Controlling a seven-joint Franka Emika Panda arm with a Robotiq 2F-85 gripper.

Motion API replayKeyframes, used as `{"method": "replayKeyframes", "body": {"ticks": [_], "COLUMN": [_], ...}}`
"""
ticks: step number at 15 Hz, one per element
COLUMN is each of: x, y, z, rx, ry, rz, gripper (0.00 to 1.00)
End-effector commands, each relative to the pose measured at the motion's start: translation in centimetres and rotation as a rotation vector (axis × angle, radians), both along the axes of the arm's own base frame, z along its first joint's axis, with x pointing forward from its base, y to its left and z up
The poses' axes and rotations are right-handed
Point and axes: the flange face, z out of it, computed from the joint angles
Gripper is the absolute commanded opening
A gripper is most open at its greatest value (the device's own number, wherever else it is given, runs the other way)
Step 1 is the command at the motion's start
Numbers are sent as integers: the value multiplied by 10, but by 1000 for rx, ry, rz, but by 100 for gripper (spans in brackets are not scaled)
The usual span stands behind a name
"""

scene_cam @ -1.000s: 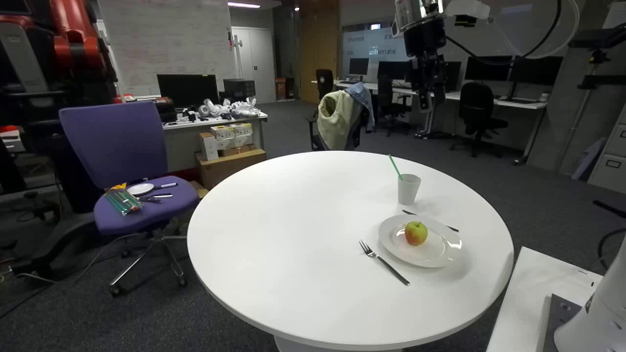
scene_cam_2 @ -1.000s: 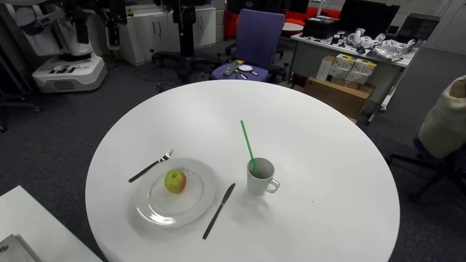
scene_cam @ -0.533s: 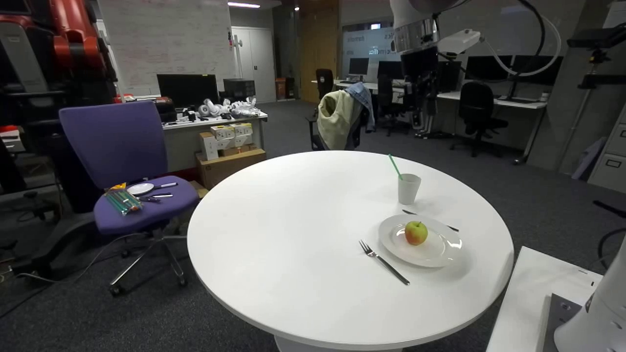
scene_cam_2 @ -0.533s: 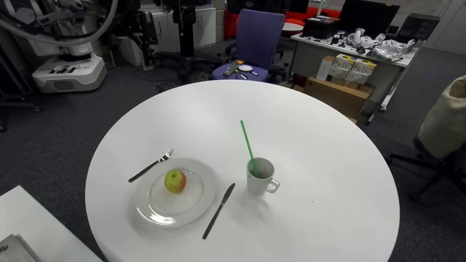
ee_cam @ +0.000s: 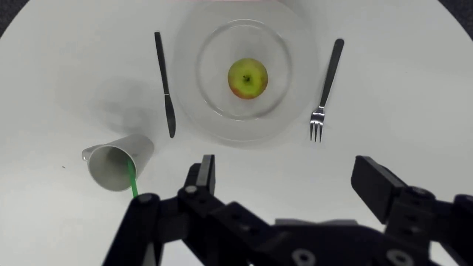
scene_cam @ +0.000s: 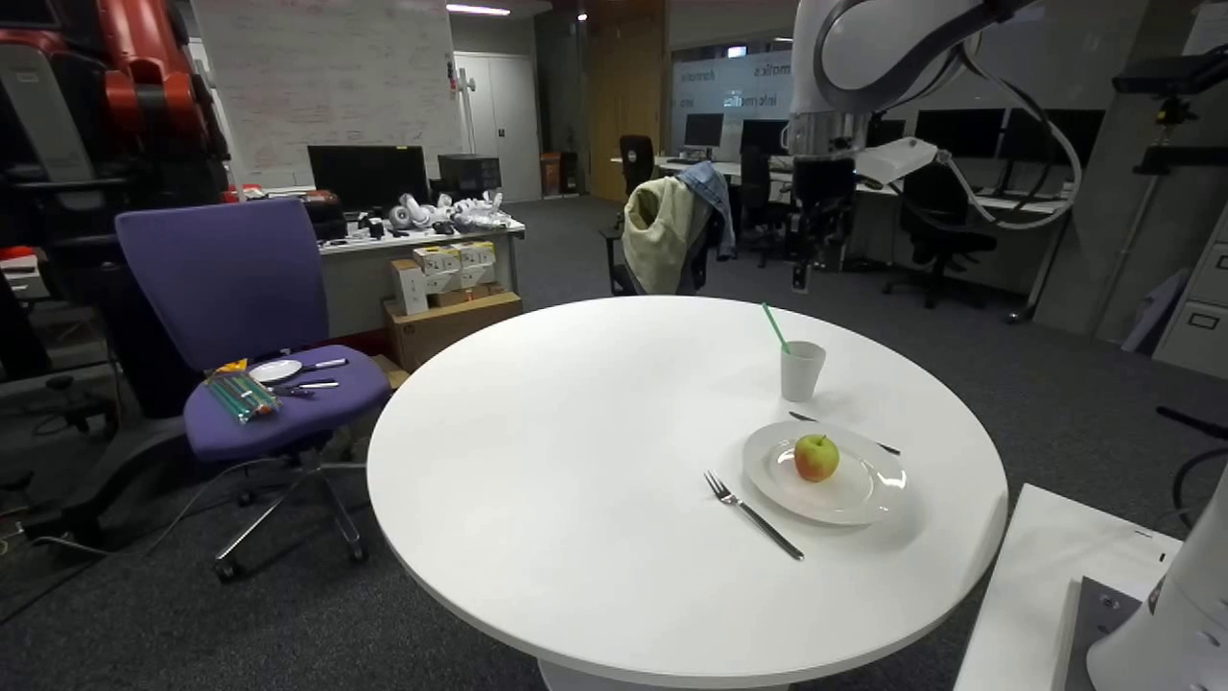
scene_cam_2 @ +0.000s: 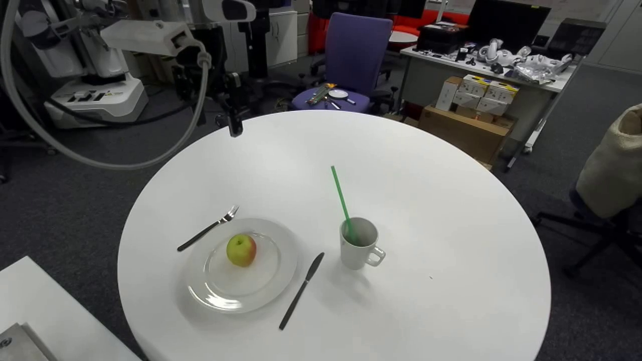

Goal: Put the apple on the table

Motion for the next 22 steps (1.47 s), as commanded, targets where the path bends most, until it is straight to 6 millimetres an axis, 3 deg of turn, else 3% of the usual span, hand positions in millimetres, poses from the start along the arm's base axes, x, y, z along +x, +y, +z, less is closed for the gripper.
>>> {"method": "replayKeyframes", "body": {"ticks": [1,10,13,18,22], "x": [-1,2,7,12,16], "y": [-1,-3,-9,-30,-46], "z": [-1,-7,-38,-107,-142], "rx": [5,4,18,16,18], "ry": [2,9,62,161,192], "rz": [-4,-4,-17,-52,-65], "gripper": [100,100,100,100,100]}}
